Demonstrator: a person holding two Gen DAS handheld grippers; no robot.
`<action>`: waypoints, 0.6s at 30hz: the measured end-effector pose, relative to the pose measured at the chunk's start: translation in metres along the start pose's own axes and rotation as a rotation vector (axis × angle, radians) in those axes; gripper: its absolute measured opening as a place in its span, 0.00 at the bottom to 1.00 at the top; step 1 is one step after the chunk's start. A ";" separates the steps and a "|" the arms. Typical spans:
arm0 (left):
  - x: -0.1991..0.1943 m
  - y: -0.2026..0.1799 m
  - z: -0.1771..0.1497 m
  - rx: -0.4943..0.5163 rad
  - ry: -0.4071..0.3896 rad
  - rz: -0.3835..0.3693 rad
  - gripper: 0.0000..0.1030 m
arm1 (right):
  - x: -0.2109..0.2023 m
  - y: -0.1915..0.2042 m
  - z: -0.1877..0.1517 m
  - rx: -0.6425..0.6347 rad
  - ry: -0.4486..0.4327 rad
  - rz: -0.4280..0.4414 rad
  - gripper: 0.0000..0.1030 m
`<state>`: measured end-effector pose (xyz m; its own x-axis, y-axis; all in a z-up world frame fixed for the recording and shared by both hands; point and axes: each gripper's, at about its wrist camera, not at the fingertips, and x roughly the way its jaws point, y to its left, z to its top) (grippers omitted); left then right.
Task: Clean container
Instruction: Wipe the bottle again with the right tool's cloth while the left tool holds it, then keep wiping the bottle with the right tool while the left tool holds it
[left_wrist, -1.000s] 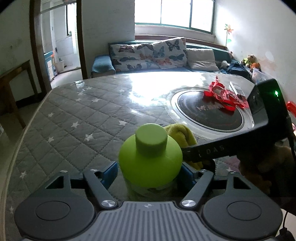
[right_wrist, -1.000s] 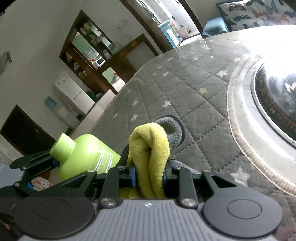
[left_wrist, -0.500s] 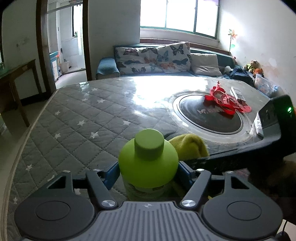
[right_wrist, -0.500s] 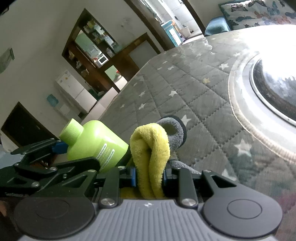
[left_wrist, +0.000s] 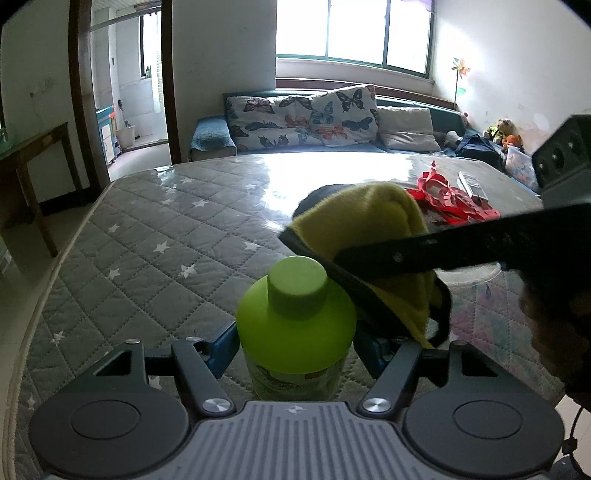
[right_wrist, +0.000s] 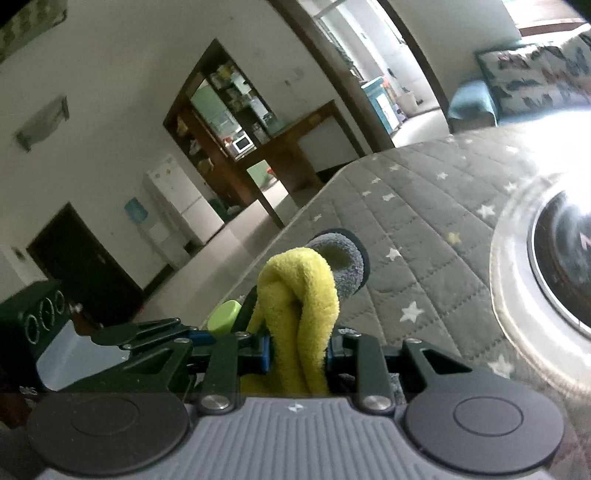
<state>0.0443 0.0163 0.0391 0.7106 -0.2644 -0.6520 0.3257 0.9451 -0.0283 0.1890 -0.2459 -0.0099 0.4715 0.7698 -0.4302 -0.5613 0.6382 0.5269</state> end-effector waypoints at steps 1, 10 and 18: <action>0.000 0.000 0.000 0.000 0.000 0.000 0.69 | 0.002 0.001 0.002 0.002 -0.004 -0.001 0.24; 0.001 -0.001 0.000 0.003 -0.004 -0.001 0.69 | 0.028 -0.010 0.009 0.055 0.012 -0.029 0.24; 0.001 -0.001 0.000 0.004 -0.004 -0.002 0.69 | 0.052 -0.036 -0.019 0.116 0.093 -0.081 0.24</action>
<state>0.0442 0.0154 0.0383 0.7124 -0.2674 -0.6488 0.3299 0.9437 -0.0267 0.2210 -0.2288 -0.0648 0.4441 0.7166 -0.5378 -0.4388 0.6973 0.5668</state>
